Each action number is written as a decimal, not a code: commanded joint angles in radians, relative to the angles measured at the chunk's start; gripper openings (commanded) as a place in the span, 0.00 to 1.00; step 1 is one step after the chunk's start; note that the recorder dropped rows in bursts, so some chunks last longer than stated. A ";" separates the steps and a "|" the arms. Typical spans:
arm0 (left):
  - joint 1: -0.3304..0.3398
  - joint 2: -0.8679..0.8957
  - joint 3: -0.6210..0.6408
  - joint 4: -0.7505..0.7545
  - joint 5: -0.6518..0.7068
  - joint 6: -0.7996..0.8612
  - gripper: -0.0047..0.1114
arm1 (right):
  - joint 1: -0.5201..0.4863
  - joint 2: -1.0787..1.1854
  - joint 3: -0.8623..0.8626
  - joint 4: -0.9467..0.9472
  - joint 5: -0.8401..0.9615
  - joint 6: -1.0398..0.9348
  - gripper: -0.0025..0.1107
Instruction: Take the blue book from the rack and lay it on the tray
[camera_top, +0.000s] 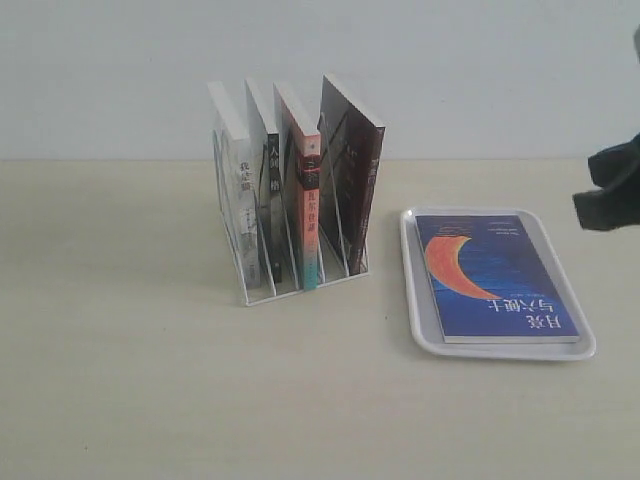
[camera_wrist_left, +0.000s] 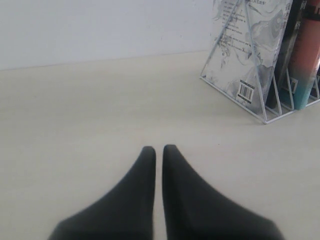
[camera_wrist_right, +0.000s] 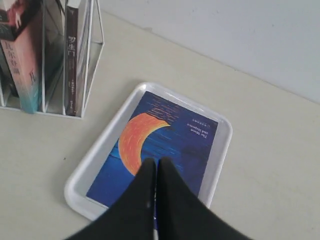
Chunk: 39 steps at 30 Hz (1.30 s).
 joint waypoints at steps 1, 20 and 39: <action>0.000 -0.003 -0.003 0.001 -0.015 -0.007 0.08 | -0.005 -0.193 0.172 0.041 -0.103 0.079 0.02; 0.000 -0.003 -0.003 0.001 -0.015 -0.007 0.08 | -0.005 -0.496 0.230 0.080 -0.093 0.181 0.02; 0.000 -0.003 -0.003 0.001 -0.015 -0.007 0.08 | -0.096 -0.829 0.397 0.010 -0.037 0.166 0.02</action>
